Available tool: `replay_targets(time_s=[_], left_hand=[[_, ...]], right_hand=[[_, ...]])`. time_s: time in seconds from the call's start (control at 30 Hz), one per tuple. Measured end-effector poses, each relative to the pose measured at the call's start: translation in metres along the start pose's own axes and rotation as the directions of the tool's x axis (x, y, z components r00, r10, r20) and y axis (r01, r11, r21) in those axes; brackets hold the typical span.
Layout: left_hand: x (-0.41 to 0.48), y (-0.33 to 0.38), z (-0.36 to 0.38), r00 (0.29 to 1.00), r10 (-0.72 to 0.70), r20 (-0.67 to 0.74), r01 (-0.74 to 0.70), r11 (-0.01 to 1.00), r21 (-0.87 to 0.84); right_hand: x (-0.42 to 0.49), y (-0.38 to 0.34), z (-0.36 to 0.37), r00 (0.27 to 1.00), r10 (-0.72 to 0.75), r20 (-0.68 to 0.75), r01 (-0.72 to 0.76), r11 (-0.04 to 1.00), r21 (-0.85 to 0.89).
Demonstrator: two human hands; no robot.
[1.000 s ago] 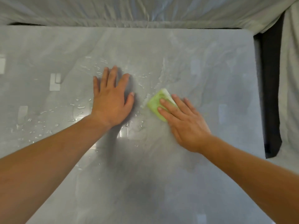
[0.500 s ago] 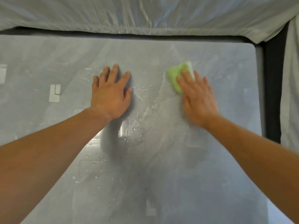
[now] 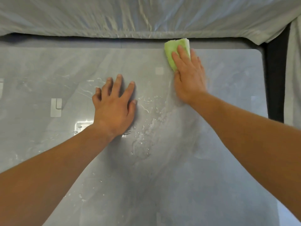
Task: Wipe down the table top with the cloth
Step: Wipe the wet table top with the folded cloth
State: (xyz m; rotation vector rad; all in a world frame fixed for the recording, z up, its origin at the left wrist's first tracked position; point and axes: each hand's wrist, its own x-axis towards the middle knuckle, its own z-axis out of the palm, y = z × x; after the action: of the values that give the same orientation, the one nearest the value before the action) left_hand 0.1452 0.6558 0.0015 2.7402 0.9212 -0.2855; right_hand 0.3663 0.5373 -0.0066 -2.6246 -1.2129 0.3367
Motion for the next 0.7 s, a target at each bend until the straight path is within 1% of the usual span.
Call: replay_targets(time_s=[0.03,0.07,0.1,0.13,0.17,0.2,0.23,0.3,0.33,0.37,0.4,0.43,0.47,0.5,0.53,0.57,0.6,0.63,0.67,0.7], left_hand=[[0.000,-0.001,0.000,1.000,0.000,-0.001,0.000,1.000,-0.010],[0.000,-0.001,0.000,1.000,0.000,-0.002,-0.001,1.000,-0.020],[0.000,-0.002,-0.001,1.000,0.000,-0.005,0.000,1.000,-0.026],[0.001,-0.002,-0.001,1.000,0.000,-0.004,0.000,0.999,-0.033],[0.001,-0.002,-0.002,1.000,0.000,0.000,0.000,0.999,-0.040],[0.001,-0.003,-0.003,1.000,-0.002,0.006,0.002,0.999,-0.049],[0.001,-0.004,-0.003,1.000,-0.004,0.010,0.005,0.998,-0.059],[0.000,-0.007,-0.003,1.000,0.003,0.010,-0.002,0.996,-0.091],[-0.001,-0.010,-0.002,1.000,0.014,0.007,-0.013,0.994,-0.110],[-0.001,-0.013,-0.002,1.000,0.027,0.006,-0.026,0.992,-0.127],[-0.001,-0.016,-0.001,0.999,0.043,0.007,-0.042,0.989,-0.141],[-0.003,-0.019,0.000,0.998,0.062,0.005,-0.060,0.987,-0.151],[-0.006,-0.022,0.001,0.997,0.076,-0.003,-0.075,0.985,-0.156],[-0.009,-0.025,0.002,0.997,0.080,-0.015,-0.081,0.985,-0.152],[-0.013,-0.028,0.002,0.997,0.075,-0.025,-0.078,0.987,-0.138],[-0.018,-0.031,0.002,0.997,0.063,-0.036,-0.067,0.991,-0.119],[-0.022,-0.033,0.002,0.998,0.049,-0.044,-0.053,0.993,-0.105],[-0.026,-0.034,0.001,0.998,0.037,-0.047,-0.042,0.994,-0.101],[-0.029,-0.035,0.000,0.999,0.030,-0.044,-0.034,0.994,-0.105],[-0.031,-0.035,0.000,0.999,0.023,-0.040,-0.027,0.994,-0.108]], right_hand=[[-0.003,-0.013,0.004,1.000,-0.012,-0.010,0.011,1.000,-0.014],[-0.011,-0.023,0.009,0.995,-0.099,0.015,0.099,0.995,-0.030],[-0.022,-0.027,0.013,0.970,-0.234,0.066,0.237,0.970,-0.046],[-0.032,-0.025,0.014,0.925,-0.357,0.127,0.365,0.930,-0.043],[-0.034,-0.020,0.012,0.885,-0.433,0.174,0.444,0.896,-0.027],[-0.028,-0.012,0.010,0.871,-0.457,0.179,0.467,0.884,-0.012],[-0.016,-0.008,0.008,0.895,-0.421,0.150,0.426,0.905,-0.002],[0.010,-0.011,0.007,0.975,-0.213,0.065,0.213,0.977,0.006],[0.018,-0.019,0.009,0.994,-0.105,0.027,0.105,0.994,0.000],[0.021,-0.032,0.012,0.999,-0.032,-0.007,0.032,0.999,-0.011],[0.018,-0.044,0.015,1.000,-0.005,-0.019,0.004,1.000,-0.021],[0.009,-0.052,0.019,0.999,-0.043,-0.008,0.043,0.999,-0.022],[-0.003,-0.057,0.022,0.989,-0.143,0.028,0.144,0.989,-0.029],[-0.016,-0.056,0.024,0.956,-0.281,0.079,0.285,0.958,-0.040],[-0.026,-0.050,0.024,0.902,-0.405,0.151,0.416,0.908,-0.046],[-0.028,-0.039,0.021,0.845,-0.494,0.203,0.514,0.856,-0.057],[-0.020,-0.028,0.017,0.821,-0.527,0.219,0.551,0.831,-0.068],[-0.009,-0.019,0.014,0.847,-0.495,0.195,0.516,0.853,-0.074],[0.002,-0.014,0.011,0.906,-0.397,0.148,0.410,0.910,-0.066],[0.010,-0.016,0.008,0.959,-0.266,0.095,0.272,0.961,-0.049]])
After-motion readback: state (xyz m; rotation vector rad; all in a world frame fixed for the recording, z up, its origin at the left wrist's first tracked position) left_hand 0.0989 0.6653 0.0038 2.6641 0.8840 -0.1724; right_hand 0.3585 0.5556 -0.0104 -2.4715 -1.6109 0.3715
